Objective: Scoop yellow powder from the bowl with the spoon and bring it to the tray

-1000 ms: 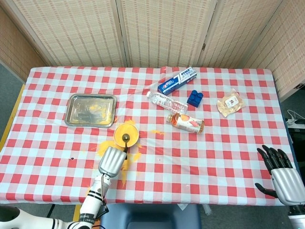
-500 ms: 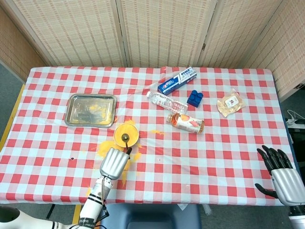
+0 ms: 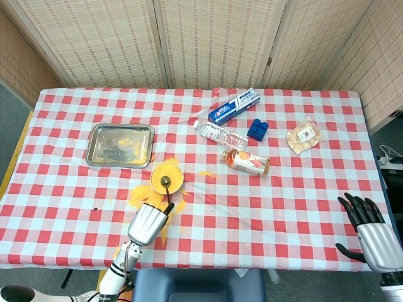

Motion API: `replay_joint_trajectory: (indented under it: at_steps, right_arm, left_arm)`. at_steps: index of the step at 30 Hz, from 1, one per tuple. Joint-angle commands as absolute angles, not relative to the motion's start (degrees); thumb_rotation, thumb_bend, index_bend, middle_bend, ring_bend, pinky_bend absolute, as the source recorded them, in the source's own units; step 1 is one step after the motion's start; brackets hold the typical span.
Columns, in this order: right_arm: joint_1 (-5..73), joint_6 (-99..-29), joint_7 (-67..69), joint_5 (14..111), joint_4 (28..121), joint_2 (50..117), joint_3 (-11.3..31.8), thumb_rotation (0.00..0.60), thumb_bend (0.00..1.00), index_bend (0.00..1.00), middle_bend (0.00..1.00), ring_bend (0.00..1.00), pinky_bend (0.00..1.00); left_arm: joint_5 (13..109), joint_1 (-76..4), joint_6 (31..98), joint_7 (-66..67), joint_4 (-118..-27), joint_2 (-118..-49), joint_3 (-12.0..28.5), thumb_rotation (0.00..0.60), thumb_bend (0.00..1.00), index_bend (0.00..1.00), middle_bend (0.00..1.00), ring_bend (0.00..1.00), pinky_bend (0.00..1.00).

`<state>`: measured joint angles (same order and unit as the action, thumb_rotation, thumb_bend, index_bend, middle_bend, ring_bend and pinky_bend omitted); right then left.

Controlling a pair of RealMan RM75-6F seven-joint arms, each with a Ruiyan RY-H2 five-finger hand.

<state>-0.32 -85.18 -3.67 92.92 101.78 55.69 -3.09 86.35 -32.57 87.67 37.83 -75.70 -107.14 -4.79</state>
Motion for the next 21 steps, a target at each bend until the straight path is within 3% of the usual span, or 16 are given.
replay_joint_trajectory:
  at_steps: [1,12,21]
  right_arm:
    - [-0.38,-85.20,-3.58,92.90,101.78,55.62,-3.08,0.600,0.07,0.00,0.00,0.00,0.00]
    - [-0.43,-84.69,-4.50,92.49,102.28,55.55,-3.19,0.600,0.07,0.00,0.00,0.00,0.00]
    - [-0.57,-85.16,-3.93,92.57,102.26,55.30,-3.04,0.600,0.07,0.00,0.00,0.00,0.00]
  left_arm:
    - [90.00,-30.75,88.65,28.75,-67.98,-111.24,-3.94,0.600,0.38,0.41,1.00,1.00,1.00]
    - [93.97,-29.08,94.47,22.67,-50.16,-121.41,0.27,0.600,0.38,0.48,1.00,1.00,1.00]
    - [95.30,-28.66,95.03,19.37,-38.80,-126.82,0.65,0.600,0.38,0.48,1.00,1.00,1.00]
